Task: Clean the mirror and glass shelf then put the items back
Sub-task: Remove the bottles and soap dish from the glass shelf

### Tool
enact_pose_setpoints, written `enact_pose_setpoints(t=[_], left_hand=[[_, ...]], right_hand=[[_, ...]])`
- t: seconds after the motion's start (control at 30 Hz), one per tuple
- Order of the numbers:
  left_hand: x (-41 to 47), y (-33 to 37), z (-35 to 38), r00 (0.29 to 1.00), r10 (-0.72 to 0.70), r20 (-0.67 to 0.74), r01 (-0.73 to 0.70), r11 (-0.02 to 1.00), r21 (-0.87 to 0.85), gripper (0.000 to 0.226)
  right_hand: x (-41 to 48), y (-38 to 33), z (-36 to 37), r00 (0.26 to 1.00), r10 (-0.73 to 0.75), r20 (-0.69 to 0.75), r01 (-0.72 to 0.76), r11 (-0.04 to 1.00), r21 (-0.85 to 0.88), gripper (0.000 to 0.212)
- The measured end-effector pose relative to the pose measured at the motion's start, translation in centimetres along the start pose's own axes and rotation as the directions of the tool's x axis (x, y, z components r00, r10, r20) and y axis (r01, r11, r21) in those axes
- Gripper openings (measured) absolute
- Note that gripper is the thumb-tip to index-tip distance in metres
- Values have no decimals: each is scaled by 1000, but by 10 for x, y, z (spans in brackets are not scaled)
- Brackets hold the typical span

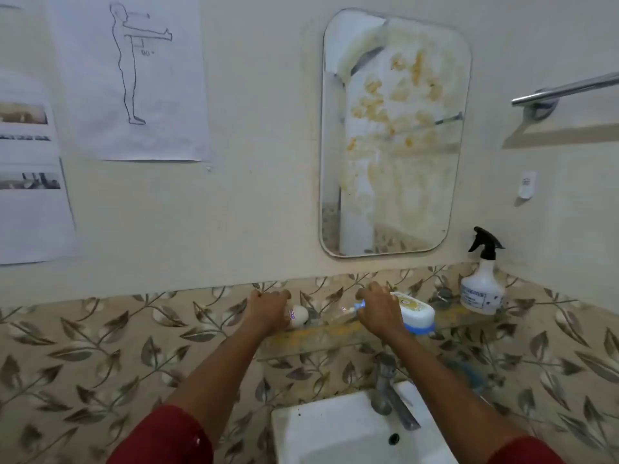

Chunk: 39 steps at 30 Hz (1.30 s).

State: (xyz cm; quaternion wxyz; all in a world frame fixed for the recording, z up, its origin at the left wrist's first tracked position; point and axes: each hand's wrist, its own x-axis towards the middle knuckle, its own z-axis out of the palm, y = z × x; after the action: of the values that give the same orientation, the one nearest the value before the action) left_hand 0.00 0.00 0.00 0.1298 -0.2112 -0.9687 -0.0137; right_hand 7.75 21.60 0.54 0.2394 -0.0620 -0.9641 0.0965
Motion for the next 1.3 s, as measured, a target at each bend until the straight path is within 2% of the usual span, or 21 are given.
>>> enact_pose_setpoints(t=[0.13,0.23,0.33,0.43,0.57,0.67,0.8,0.9,1.0,1.07,1.13,1.23,1.3], left_hand=[[3,1,16,1000,0,3,0,999,32,48],[6,-1,23,1000,7,-9,-6,999,51,46],[9,-4,27,1000,-11,-25,11,1000,-9,54],[12,-6,26,999,-42,-32,39,995,-89,56],[14,-9,25,996,-65,-66,56,989,-139,51],[10,-11,25,990,-85,-115,64,983,-171,44],[4,-15,20,957,-194,-217,110,931,-348,42],[1,-20,19,935,-266,-234,110,845,-524,50],[-4,-23,14,927,-310,-213,85,725,-684,61],[-7,-23,10,912,-345,-220,83,684,-725,58],[-10,-23,6,908,-359,-217,65,632,-772,50],[-16,-23,2,913,-353,-203,16,530,-848,43],[-22,-21,-3,904,-388,-179,11,442,-897,41]], right_hand=[[10,7,12,999,-10,37,11,1000,-25,32],[20,9,20,994,-101,52,104,992,-66,36],[31,7,23,983,-166,80,173,980,-94,44],[38,2,25,955,-241,171,267,951,-154,51],[46,-5,28,911,-307,276,373,898,-233,51],[49,-9,32,897,-315,310,383,904,-191,52],[49,-11,37,881,-333,335,403,900,-166,53],[50,-12,38,874,-363,322,433,883,-180,52],[51,-9,41,879,-405,253,459,863,-213,51],[49,-6,41,898,-412,153,437,877,-199,55],[44,-3,33,913,-405,-43,394,905,-160,59],[30,5,18,865,-324,-382,308,946,-104,56],[13,14,12,829,-188,-527,271,959,83,45]])
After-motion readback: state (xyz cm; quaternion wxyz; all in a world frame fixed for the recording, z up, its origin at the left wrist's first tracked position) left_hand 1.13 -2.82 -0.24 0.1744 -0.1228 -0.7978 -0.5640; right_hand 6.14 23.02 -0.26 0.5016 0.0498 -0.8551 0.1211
